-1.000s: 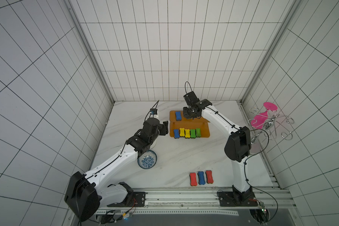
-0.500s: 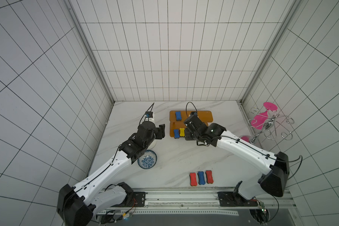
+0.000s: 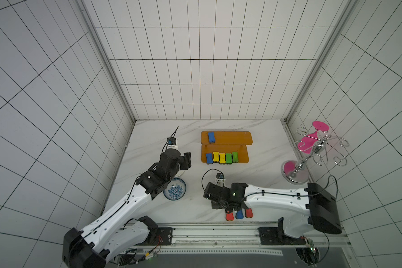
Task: Remove the whiteboard erasers from the shelf
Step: Place the whiteboard eraser at the center of the board.
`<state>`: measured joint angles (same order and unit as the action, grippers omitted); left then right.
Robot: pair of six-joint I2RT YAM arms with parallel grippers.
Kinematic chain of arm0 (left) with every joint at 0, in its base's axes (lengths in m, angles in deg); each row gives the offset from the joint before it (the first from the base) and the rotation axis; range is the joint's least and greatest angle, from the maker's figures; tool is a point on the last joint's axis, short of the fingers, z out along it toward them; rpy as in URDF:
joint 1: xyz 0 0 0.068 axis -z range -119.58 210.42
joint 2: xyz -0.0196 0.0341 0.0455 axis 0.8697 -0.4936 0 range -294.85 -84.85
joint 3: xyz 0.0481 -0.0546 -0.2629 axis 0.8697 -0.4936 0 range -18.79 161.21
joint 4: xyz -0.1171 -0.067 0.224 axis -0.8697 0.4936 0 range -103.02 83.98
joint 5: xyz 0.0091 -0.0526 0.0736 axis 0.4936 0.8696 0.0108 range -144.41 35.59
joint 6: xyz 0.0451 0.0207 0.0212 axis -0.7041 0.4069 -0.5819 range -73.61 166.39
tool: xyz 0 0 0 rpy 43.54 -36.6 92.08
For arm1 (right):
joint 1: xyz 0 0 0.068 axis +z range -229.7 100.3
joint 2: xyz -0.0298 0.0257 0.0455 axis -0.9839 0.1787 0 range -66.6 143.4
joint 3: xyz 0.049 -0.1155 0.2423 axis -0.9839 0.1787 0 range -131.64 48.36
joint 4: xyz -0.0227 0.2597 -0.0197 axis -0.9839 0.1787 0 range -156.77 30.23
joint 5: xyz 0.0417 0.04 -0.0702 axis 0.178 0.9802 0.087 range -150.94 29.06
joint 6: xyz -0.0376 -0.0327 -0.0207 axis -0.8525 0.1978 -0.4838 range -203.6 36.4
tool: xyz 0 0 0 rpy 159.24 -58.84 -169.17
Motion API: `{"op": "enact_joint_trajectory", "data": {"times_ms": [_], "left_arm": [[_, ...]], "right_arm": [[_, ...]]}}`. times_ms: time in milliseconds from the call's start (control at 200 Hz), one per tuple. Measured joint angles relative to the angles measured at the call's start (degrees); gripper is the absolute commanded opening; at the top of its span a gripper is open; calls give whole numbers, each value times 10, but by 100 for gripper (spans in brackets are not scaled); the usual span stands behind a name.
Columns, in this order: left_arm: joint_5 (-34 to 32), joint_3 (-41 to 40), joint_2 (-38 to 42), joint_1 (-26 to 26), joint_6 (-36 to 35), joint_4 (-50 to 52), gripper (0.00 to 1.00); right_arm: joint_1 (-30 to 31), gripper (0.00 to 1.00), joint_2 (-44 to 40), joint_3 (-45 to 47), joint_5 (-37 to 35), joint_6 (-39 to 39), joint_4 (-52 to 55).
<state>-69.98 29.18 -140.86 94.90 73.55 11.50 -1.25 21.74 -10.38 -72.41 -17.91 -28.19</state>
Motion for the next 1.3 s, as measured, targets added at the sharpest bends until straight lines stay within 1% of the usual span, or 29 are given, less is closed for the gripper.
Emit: {"op": "enact_joint_trajectory", "data": {"times_ms": [125, 240, 515, 645, 854, 1104, 1299], "left_arm": [[-4, -1, 17, 0, 0, 2, 70], [-7, -2, 26, 0, -1, 2, 70], [-9, -9, 23, 3, -2, 2, 70], [-9, -9, 20, 3, -2, 2, 70], [-9, -10, 20, 3, -2, 1, 70], [-9, -13, 21, 3, -2, 1, 70], [-9, -13, 22, 5, -3, 1, 70]], "right_arm": [[0, 34, 23, 0, 12, 18, 3], [0, 34, 27, 1, 20, 30, 6], [0, 35, 64, 1, 43, 36, 6], [0, 36, 65, 6, 50, 38, 6], [0, 39, 65, 19, 60, 43, 6], [3, 47, 70, 19, 66, 44, 5], [7, 48, 75, 19, 68, 44, 5]]}}
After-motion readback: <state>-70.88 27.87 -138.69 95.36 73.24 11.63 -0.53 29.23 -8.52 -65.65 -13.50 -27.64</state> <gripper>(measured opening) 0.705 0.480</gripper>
